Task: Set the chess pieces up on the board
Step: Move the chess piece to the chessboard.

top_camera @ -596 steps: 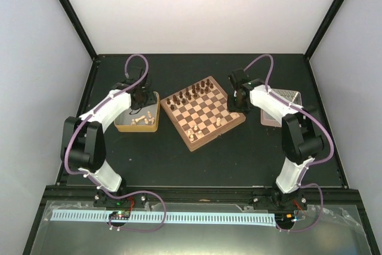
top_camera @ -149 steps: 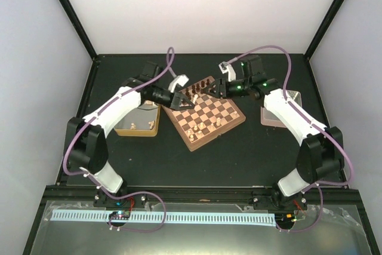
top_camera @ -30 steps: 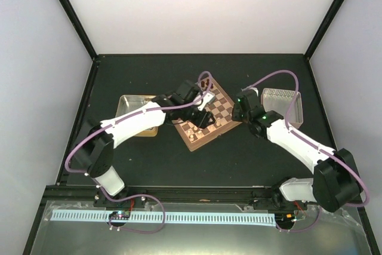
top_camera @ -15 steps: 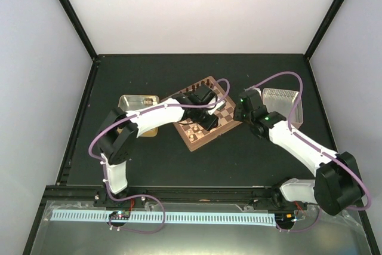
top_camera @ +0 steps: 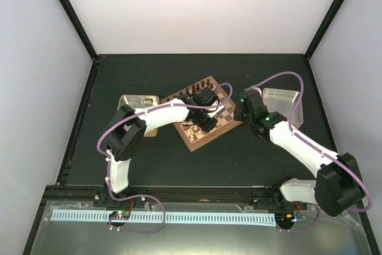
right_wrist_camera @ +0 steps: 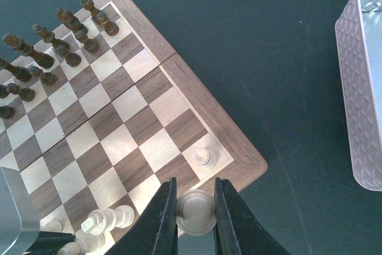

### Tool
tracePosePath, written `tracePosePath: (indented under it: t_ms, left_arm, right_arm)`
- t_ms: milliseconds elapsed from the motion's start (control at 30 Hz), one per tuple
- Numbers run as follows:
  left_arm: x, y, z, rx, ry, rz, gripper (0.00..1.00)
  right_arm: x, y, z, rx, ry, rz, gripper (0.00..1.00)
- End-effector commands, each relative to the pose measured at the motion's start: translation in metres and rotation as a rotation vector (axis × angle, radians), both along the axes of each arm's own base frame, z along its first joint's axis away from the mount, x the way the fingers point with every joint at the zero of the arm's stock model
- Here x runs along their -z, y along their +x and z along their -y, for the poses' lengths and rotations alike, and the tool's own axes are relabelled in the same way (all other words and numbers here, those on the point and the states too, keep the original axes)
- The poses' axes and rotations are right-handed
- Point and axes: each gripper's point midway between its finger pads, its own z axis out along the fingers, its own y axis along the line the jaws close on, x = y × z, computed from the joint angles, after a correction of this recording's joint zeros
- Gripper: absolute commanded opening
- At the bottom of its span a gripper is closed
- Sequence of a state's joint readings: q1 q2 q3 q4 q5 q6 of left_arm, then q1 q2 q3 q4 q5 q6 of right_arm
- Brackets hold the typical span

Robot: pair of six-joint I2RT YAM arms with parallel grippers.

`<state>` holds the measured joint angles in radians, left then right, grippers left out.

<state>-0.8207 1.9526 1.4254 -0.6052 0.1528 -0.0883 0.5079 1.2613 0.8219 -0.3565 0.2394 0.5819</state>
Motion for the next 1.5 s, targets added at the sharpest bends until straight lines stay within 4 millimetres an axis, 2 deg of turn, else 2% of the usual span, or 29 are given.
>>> tracePosePath:
  t_ms: [0, 100, 300, 533, 700, 1467]
  left_arm:
    - [-0.01, 0.009, 0.009, 0.006, -0.002, 0.041, 0.14]
    - [-0.011, 0.009, 0.007, 0.003, 0.008, 0.046, 0.03]
    - [-0.012, -0.001, -0.008, 0.008, 0.043, 0.034, 0.01]
    - [-0.014, -0.013, -0.021, 0.02, 0.064, 0.024, 0.02]
    - [-0.006, -0.015, -0.026, 0.017, 0.082, 0.022, 0.02]
    - [-0.01, -0.02, -0.03, 0.021, 0.085, 0.016, 0.13]
  right_arm:
    - [-0.004, 0.002, 0.004, 0.017, 0.003, 0.022, 0.05]
    - [-0.004, 0.002, 0.005, 0.019, 0.001, 0.022, 0.05]
    - [-0.003, 0.001, 0.006, 0.019, 0.0, 0.02, 0.05]
    - [0.0, 0.001, 0.004, 0.017, 0.004, 0.014, 0.05]
    - [0.0, 0.001, 0.004, 0.015, 0.007, 0.014, 0.06]
    - [-0.003, -0.001, 0.003, 0.003, 0.014, 0.021, 0.06]
